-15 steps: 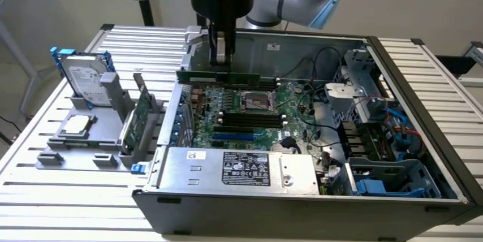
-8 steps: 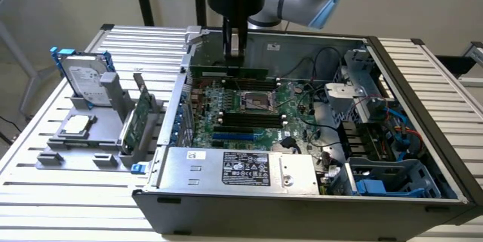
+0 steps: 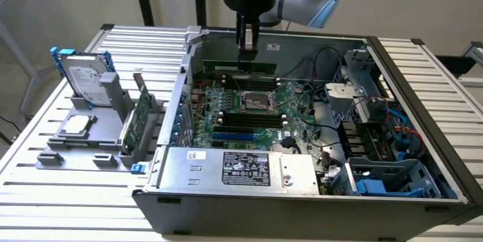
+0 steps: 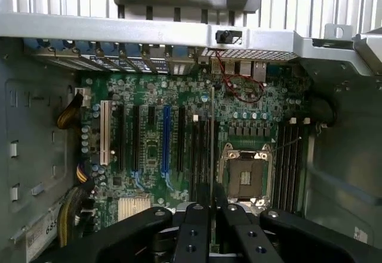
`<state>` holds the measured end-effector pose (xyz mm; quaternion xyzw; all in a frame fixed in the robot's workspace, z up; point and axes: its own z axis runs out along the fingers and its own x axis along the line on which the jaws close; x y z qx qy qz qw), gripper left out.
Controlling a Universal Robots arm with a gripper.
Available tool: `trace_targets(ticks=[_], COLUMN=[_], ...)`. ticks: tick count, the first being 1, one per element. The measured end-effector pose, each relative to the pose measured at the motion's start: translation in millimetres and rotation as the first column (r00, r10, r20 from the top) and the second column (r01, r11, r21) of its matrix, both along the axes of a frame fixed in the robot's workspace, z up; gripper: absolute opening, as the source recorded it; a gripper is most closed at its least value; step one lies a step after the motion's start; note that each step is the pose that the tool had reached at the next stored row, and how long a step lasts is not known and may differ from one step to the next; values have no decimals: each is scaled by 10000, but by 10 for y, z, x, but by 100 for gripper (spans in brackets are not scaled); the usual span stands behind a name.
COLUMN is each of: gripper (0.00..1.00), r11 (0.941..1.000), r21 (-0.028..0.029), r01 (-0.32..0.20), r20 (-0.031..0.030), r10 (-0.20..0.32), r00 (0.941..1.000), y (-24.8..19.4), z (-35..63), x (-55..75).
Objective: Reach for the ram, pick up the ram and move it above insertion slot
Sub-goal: 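Pick up the ram and move it above insertion slot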
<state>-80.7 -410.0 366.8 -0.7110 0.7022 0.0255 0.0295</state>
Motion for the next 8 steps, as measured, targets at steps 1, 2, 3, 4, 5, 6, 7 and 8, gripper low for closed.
trace_targets(ticks=[1,2,3,4,5,6,7,8], gripper=[14,14,14,14,14,14,14,14], r11=[10000,10000,10000,10000,10000,10000,10000,10000], r21=[-2,-1,-1,-1,-1,-1,-1,-1], r01=[0,0,-1,-2,0,0,0,-1], r20=[-2,-1,-1,-1,-1,-1,-1,-1], r10=[0,0,1,2,0,0,0,1], r00=[10000,10000,10000,10000,10000,10000,10000,10000], y=[22,38,52,64,76,86,96,107], z=[-4,-7,-9,-10,-12,-14,-15,-16], x=[31,65,101,136,172,210,247,283])
